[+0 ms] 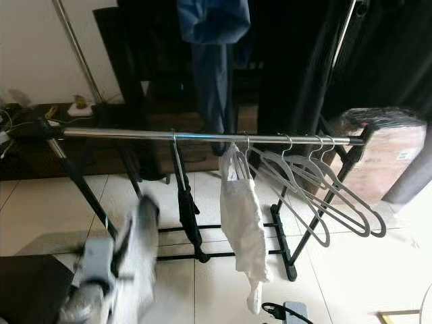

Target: Hang hanger

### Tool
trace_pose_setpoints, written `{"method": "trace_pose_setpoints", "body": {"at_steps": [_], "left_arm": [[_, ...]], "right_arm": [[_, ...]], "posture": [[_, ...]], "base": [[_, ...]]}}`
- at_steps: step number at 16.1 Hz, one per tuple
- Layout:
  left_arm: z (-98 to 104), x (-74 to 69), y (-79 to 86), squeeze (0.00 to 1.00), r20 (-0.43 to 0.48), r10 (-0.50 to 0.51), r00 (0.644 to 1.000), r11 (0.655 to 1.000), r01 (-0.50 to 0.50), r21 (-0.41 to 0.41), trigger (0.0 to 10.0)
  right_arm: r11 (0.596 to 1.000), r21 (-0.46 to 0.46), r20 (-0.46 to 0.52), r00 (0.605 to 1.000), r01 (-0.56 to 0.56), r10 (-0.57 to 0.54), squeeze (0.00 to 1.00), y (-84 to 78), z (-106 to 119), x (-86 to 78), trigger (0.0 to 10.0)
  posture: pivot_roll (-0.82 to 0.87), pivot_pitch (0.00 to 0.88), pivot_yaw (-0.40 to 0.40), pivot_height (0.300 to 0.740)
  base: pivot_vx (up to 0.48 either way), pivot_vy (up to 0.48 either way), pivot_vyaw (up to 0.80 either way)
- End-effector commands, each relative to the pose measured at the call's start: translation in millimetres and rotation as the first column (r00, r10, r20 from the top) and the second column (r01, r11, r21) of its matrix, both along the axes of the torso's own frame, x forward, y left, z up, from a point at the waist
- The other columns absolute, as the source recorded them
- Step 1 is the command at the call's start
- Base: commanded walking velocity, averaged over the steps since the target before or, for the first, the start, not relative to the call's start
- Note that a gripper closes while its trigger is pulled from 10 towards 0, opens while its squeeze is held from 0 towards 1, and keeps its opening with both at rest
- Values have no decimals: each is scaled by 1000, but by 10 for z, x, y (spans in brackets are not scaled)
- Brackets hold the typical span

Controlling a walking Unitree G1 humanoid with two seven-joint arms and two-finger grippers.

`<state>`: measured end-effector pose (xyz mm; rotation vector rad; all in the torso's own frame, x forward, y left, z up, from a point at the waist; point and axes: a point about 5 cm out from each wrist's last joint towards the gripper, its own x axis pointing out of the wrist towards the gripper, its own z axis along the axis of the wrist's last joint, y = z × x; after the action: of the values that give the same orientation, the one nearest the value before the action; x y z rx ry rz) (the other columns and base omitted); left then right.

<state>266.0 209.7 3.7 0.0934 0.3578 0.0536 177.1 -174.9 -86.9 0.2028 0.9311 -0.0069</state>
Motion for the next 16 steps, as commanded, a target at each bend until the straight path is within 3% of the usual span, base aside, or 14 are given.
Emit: {"method": "trace_pose_setpoints", "body": {"at_steps": [1,4,7,10,16], "left_arm": [[-110,-43,18,0,-71,10,997,1000,-11,-14,10000],[-393,-296,74,0,-230,32,973,999,-30,12,10000],[-415,-301,156,0,-239,113,964,992,-124,-32,10000],[-588,-471,73,0,-364,42,930,999,-52,-16,10000],[-654,-582,96,0,-392,61,918,998,-70,-9,10000]], "right_arm": [[1000,-6,-20,1000,9,-9,0,-29,-22,-50,10000],[1000,-9,-20,1000,19,-19,0,-44,-21,-50,10000],[1000,-7,-18,1000,21,-21,0,-44,-17,-40,10000],[1000,-7,-12,1000,27,-27,0,-49,-11,-29,10000],[1000,-6,-5,1000,22,-22,0,-50,-4,-17,10000]], "posture": [[-12,40,-13,740],[-11,40,-3,740],[-18,38,2,740],[-28,29,7,740],[-23,28,6,740]], "base": [[0,0,0],[0,0,0],[0,0,0],[0,0,0],[-169,0,0]]}}
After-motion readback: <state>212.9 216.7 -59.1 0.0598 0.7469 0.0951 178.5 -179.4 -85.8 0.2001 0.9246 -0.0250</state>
